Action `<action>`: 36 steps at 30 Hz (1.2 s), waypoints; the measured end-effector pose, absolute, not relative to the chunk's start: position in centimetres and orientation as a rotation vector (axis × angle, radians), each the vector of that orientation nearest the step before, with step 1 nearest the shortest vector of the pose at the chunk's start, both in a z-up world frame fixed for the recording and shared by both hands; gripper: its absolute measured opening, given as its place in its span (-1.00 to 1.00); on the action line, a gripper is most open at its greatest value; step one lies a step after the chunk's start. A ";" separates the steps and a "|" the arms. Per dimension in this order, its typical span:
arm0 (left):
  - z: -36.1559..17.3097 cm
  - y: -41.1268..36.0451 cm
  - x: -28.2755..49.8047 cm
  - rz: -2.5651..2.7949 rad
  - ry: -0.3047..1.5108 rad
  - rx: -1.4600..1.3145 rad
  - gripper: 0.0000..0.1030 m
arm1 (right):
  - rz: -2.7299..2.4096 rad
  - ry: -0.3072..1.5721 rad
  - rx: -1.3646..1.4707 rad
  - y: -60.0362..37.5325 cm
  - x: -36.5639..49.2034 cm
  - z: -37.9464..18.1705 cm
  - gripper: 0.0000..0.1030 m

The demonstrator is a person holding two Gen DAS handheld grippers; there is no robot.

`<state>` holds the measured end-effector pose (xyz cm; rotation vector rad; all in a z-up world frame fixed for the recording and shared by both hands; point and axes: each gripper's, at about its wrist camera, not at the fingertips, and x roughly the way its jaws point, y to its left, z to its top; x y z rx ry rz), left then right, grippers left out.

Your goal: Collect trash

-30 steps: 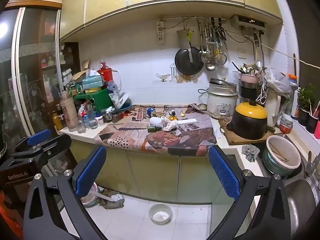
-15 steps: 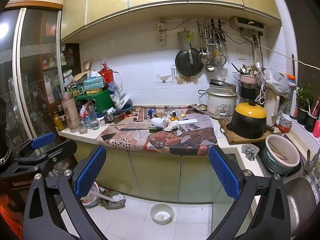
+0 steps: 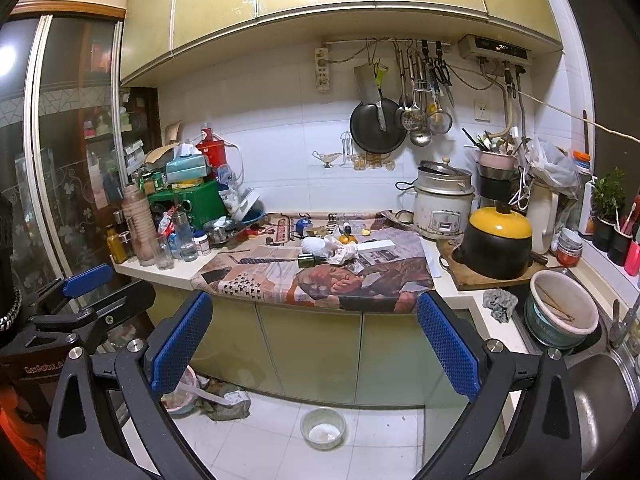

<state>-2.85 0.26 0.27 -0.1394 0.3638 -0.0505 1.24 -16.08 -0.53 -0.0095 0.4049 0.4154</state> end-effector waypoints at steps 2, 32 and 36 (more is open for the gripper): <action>0.3 0.3 -2.8 -0.050 0.364 -0.139 1.00 | 0.419 0.403 -0.009 -16.1 1.2 -0.6 0.98; 0.0 0.8 -2.8 -0.052 0.365 -0.139 1.00 | 0.419 0.412 -0.008 -15.5 1.9 -0.2 0.98; 0.1 0.9 -2.3 -0.044 0.366 -0.140 1.00 | 0.421 0.415 -0.007 -15.3 2.0 -0.3 0.98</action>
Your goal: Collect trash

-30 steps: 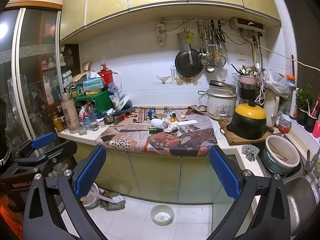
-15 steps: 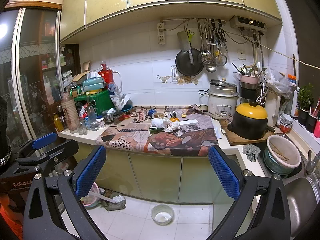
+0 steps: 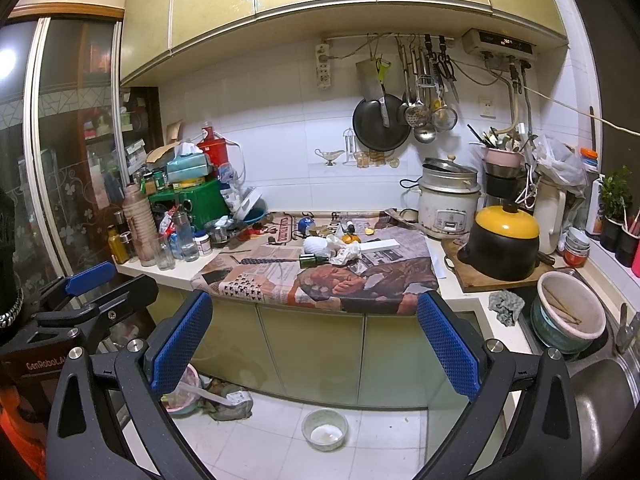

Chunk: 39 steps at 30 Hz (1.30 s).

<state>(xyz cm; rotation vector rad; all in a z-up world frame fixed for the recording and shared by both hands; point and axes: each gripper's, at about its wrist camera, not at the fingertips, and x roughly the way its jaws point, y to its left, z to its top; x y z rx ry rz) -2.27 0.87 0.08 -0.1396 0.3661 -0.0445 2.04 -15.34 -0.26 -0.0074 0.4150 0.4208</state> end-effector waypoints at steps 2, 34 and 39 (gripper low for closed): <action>0.1 0.9 -2.0 -0.041 0.367 -0.139 1.00 | 0.422 0.418 -0.008 -15.2 2.3 -0.5 0.98; -4.7 11.8 23.7 0.055 0.520 -0.141 0.77 | 0.328 0.524 0.028 -9.8 21.0 -4.5 0.98; -6.2 15.5 31.3 0.010 0.597 -0.131 0.74 | 0.256 0.556 0.029 -7.7 26.5 -5.2 0.98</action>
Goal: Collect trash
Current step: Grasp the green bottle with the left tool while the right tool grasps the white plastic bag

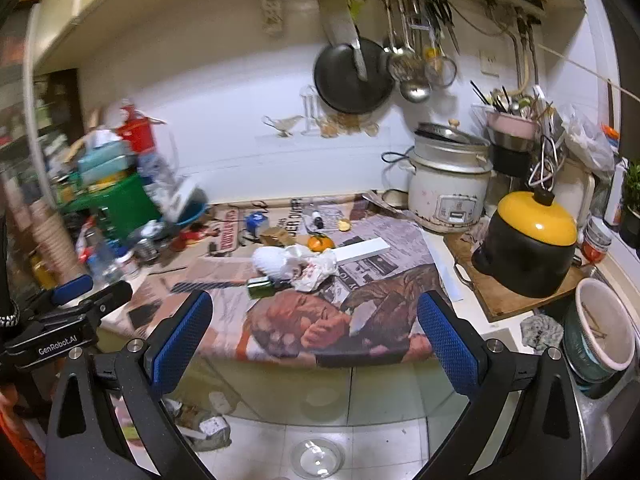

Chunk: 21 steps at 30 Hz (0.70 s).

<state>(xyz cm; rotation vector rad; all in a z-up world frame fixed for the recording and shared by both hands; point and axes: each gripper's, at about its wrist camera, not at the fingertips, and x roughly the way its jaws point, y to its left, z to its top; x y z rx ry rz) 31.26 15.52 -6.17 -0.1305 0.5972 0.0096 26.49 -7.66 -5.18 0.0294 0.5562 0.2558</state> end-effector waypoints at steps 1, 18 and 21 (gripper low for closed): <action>-6.7 16.3 33.1 -0.009 0.622 -0.126 0.72 | 0.242 0.571 0.034 -7.3 27.5 -5.6 0.98; -19.1 19.5 51.6 -0.069 0.944 -0.141 0.72 | 0.179 0.871 0.090 -3.8 42.5 -14.6 0.97; -20.6 18.8 54.0 -0.059 0.980 -0.152 0.72 | 0.196 0.907 0.106 -3.6 45.3 -16.1 0.92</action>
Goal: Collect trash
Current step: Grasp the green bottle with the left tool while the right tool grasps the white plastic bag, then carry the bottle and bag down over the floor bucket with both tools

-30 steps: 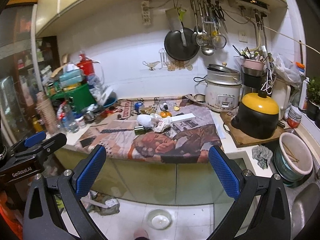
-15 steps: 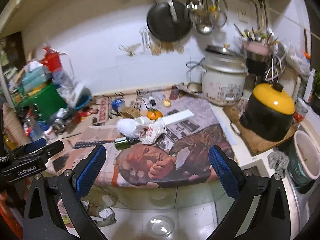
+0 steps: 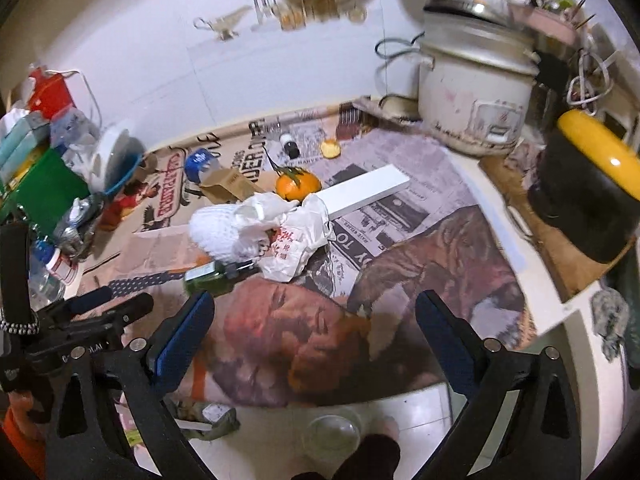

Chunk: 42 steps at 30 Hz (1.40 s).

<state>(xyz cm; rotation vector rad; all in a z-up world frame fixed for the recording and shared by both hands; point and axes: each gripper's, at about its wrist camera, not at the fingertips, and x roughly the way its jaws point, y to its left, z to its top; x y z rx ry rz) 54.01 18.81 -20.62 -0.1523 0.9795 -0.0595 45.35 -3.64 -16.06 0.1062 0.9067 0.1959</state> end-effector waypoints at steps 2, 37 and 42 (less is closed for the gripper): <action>-21.5 18.4 55.4 -0.043 0.995 -0.152 0.72 | 0.219 0.933 0.117 -3.6 47.3 -17.1 0.86; -24.8 19.1 57.4 -0.026 1.050 -0.292 0.07 | 0.307 1.168 0.141 -1.7 55.0 -24.2 -0.46; -22.4 19.7 54.4 -0.076 0.994 -0.241 0.07 | 0.252 1.109 0.173 -1.7 51.8 -22.5 -0.46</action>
